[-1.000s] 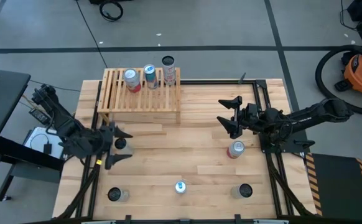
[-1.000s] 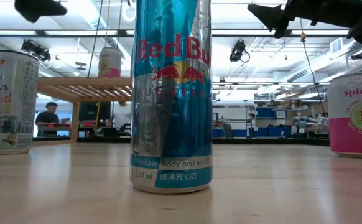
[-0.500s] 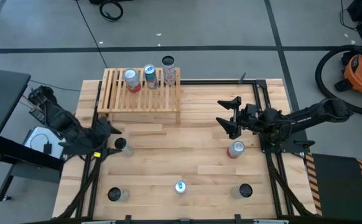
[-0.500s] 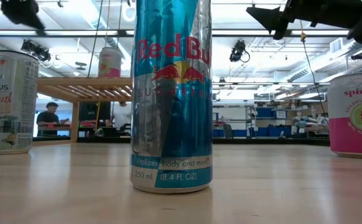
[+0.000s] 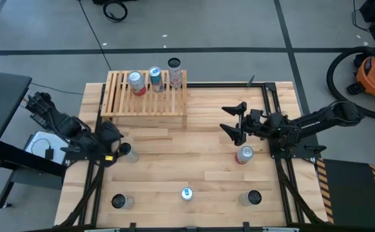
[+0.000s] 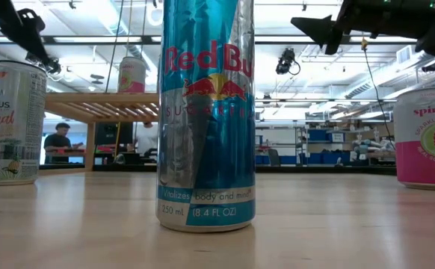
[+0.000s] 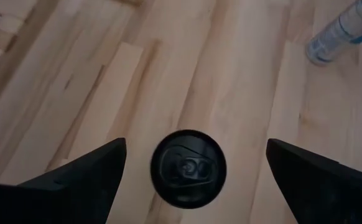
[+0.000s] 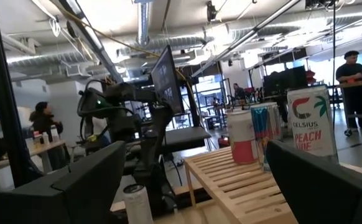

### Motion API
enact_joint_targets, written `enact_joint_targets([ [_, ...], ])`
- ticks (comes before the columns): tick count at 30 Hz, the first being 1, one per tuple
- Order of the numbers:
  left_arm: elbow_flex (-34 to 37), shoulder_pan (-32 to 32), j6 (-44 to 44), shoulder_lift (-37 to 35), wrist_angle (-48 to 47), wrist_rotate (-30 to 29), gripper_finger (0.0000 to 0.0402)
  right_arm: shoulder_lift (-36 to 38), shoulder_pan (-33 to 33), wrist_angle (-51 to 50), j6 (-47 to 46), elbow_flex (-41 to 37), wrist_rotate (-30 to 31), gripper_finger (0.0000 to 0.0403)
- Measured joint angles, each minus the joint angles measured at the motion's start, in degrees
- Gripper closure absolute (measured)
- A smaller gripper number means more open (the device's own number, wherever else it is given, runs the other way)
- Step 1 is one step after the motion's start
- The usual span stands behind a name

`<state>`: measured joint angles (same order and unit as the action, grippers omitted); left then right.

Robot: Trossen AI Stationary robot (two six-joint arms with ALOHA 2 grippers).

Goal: Place canned beverage on shelf
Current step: Put the top white yellow soda can on the shelf

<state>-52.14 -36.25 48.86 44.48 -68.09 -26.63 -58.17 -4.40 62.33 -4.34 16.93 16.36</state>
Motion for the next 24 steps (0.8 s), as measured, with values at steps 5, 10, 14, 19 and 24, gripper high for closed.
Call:
enact_joint_targets([
  [5,0.0,0.13,0.04,2.99,-0.07,1.05,0.0012,-0.73,0.0,0.08,0.0,0.0,0.0,0.0004],
  [10,0.02,0.15,0.04,5.29,-0.83,1.05,0.0012,-0.75,0.0,0.09,0.0,0.0,0.0,0.0004],
  [14,0.02,0.15,0.04,5.5,-0.83,1.02,0.0012,-0.75,0.0,0.09,0.0,0.0,0.0,0.0004],
  [19,0.02,0.19,0.7,5.5,-1.0,0.85,0.0012,-0.75,0.0,0.1,0.0,0.0,0.0,0.0004],
  [24,0.02,2.87,1.44,5.5,-1.2,0.85,0.0012,-0.75,0.0,0.09,0.0,0.0,0.0,0.0004],
])
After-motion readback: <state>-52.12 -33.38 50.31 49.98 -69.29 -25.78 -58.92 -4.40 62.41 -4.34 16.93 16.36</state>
